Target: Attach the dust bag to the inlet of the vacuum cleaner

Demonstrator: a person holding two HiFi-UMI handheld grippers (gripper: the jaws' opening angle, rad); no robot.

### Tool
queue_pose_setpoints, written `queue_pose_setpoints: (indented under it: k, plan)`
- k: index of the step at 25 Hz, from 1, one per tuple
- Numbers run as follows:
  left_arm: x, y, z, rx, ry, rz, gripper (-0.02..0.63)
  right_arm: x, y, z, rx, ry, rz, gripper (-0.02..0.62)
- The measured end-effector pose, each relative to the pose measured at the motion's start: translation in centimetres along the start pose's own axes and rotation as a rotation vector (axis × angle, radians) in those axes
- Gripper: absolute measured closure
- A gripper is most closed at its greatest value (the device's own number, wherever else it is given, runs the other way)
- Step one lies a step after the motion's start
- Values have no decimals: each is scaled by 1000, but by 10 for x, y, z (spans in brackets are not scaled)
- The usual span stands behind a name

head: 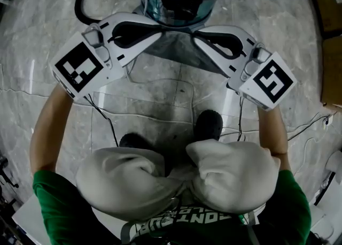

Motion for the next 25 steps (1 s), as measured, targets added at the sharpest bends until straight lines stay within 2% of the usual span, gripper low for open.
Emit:
queue_pose_setpoints:
  k: [9,21,25]
  plan:
    - [13,-6,5,-11,-5,58,594,-13,0,-1,11,3,-48,578]
    - [43,-18,13,-22,-61,109,592,-44,-8,-3,-8,-24,-119,577]
    - [50,-21,13,-27,-52,115,589,-50,-10,-4,-14,-38,-112,577]
Point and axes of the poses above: the fingertips, and each gripper's own axes: y backward along the fingers, x to its left, z out of its top, the point moved 4 cm from there along y, backward along the fingers, and after that the axes turned 6 degrees about y, right-handed, at the moved point
